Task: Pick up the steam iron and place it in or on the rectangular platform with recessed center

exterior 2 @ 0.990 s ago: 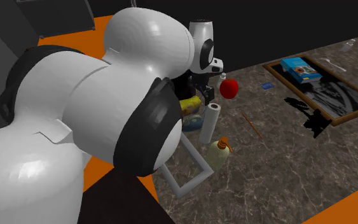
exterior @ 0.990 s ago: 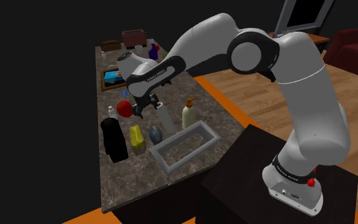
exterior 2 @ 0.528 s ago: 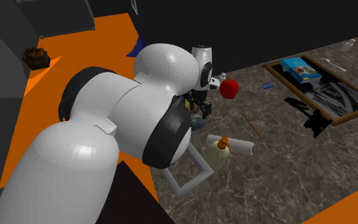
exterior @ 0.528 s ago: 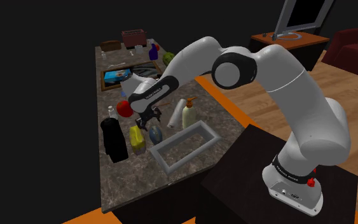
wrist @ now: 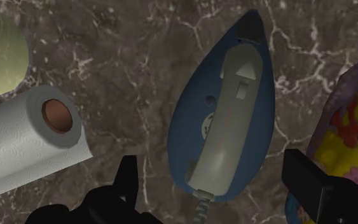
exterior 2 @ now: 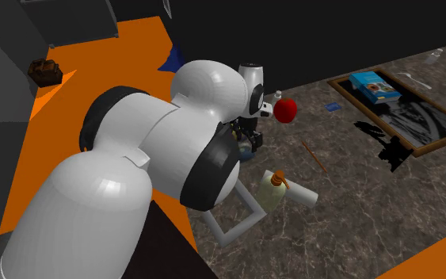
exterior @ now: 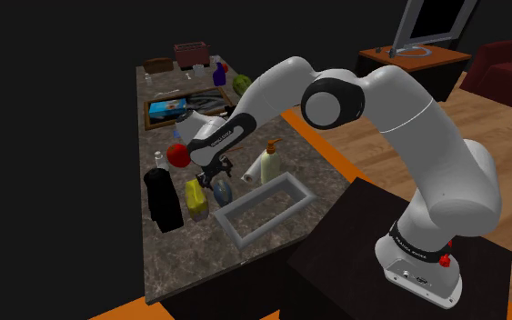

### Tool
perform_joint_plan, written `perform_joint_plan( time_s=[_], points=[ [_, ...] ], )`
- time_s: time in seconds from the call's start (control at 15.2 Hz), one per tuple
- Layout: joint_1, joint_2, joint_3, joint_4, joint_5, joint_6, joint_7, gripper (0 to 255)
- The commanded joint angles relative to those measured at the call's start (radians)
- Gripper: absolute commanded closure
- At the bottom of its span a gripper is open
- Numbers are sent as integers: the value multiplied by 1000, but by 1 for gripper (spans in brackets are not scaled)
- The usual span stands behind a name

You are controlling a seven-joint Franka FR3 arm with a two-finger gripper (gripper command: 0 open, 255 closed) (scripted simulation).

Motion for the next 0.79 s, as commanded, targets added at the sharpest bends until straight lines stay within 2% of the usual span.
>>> perform_joint_plan(
  time_s=[0.0,0.07,0.13,0.73],
  points=[
    [0,0,0,0,0,0,0,0],
    [0,0,0,0,0,0,0,0],
    [0,0,0,0,0,0,0,255],
    [0,0,0,0,0,0,0,255]
  ],
)
